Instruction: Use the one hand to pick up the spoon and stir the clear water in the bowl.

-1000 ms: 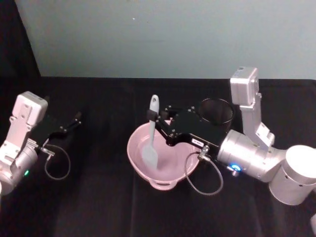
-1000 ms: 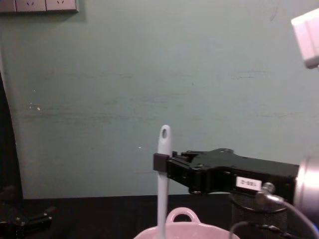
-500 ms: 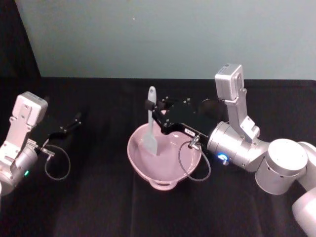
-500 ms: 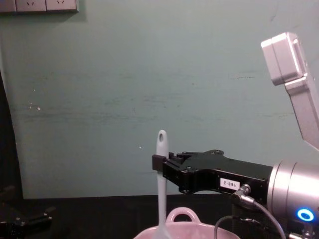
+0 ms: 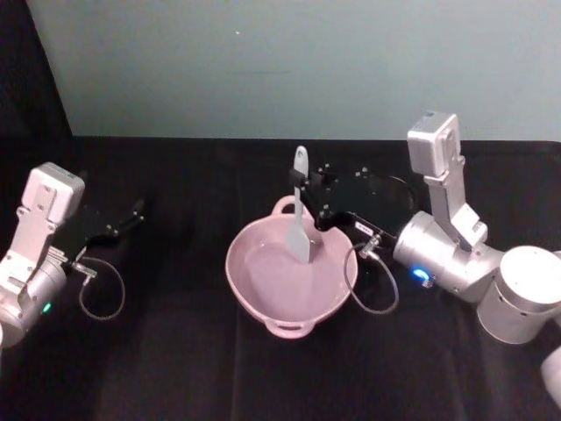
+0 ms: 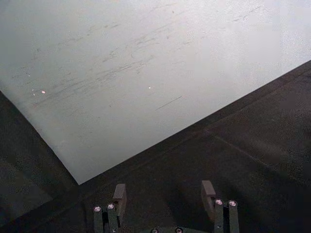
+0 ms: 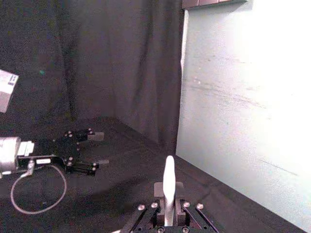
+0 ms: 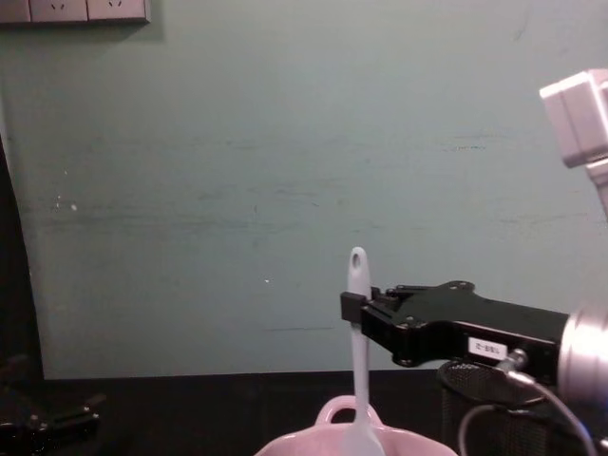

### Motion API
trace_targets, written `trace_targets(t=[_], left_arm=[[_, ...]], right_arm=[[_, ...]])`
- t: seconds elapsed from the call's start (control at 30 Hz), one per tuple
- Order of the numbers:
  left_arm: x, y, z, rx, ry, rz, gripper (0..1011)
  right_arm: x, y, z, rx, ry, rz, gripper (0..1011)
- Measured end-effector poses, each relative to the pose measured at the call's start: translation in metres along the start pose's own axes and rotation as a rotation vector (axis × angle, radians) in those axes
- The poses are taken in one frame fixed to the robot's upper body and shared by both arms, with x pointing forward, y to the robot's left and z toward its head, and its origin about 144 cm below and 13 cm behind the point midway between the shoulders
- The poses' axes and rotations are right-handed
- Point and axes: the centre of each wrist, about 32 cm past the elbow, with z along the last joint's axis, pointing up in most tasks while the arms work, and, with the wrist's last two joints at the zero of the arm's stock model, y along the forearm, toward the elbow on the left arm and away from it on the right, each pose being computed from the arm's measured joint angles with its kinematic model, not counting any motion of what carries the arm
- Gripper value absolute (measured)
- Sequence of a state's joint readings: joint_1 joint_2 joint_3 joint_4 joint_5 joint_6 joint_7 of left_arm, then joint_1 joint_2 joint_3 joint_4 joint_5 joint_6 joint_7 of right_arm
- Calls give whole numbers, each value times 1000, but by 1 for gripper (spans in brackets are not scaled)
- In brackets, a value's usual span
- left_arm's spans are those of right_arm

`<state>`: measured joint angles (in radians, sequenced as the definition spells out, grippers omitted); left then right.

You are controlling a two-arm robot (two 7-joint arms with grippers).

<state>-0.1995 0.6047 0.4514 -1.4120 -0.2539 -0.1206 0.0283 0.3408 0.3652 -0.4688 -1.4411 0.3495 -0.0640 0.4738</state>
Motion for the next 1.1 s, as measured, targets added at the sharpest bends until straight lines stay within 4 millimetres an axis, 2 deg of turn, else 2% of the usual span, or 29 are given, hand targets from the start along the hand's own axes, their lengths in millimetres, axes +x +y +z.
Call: trace_targets(t=[0.37,0.53,0.8,1.1], left_arm=[[0,0,0,0,0,0,1011],[0,0,0,0,0,0,1011],[0,0,0,0,0,0,1011],[0,0,0,0,0,0,1011]], right_arm=[[-11,-25,6,-4,23,56,125],[-20,-27,10,6,35,102,125],[-31,-15,11,18,83,160,125],[-29,8,5,19,68,137,125]])
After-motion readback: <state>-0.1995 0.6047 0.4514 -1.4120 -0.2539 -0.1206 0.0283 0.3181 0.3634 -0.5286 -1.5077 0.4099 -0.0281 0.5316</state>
